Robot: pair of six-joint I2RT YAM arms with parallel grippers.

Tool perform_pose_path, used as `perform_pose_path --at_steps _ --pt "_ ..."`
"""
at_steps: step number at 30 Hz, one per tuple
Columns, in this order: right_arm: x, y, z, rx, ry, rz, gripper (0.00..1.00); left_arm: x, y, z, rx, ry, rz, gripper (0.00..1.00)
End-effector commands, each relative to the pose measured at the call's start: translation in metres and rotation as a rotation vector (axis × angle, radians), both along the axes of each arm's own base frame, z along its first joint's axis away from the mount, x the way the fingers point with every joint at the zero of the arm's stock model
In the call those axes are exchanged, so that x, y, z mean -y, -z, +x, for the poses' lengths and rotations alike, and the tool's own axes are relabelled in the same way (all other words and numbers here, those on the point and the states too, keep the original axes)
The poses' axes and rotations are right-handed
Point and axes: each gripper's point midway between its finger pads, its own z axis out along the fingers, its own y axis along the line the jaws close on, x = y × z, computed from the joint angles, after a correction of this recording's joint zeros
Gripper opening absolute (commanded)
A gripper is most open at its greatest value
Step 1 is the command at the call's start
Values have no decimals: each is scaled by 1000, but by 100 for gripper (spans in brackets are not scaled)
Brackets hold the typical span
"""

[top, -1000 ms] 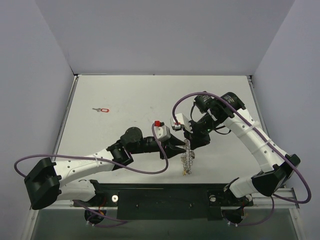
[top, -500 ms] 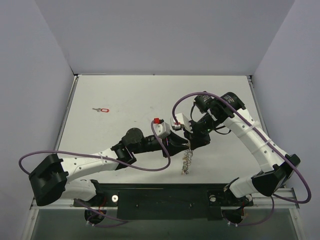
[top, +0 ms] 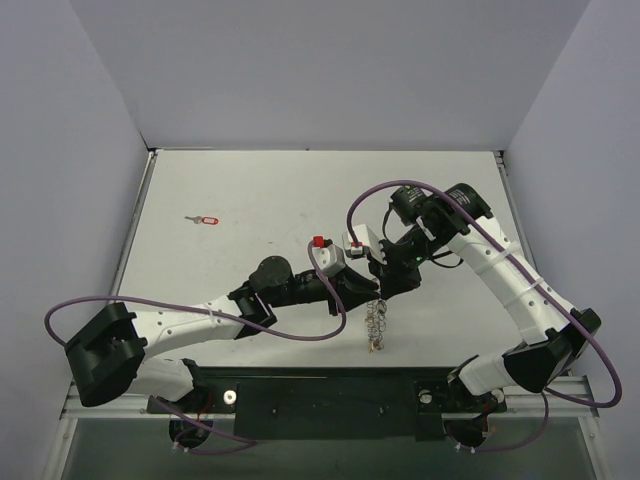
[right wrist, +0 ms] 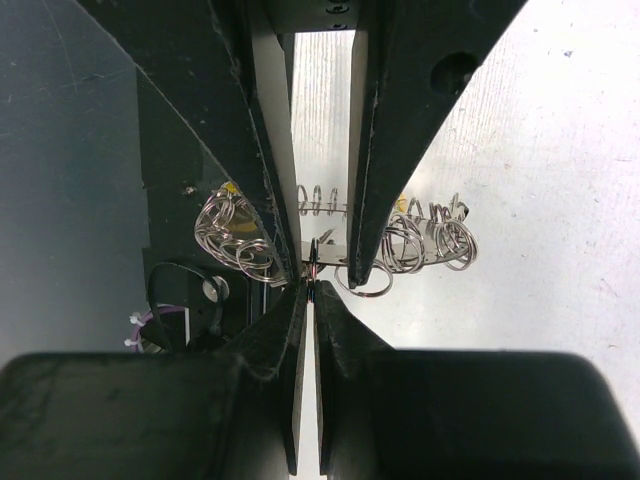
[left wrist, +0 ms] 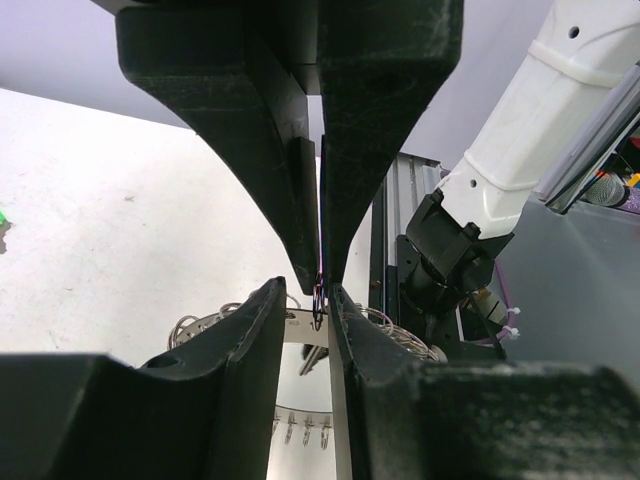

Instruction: Put the keys on the keyring

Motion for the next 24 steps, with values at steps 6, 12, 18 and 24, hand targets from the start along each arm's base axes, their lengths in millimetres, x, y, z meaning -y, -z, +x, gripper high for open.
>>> perform_pose_path --at_steps 6,12,18,24 --pt "4 -11 -16 -73 8 13 0 4 -11 -4 28 34 -28 25" --pt "4 -11 -17 -80 9 15 0 7 -7 -9 37 75 -7 0" --pt "4 -13 -19 -78 16 36 4 -2 -17 -9 64 34 -72 0" --pt "8 -27 -21 -94 67 151 39 -28 -44 -2 85 -79 -226 0"
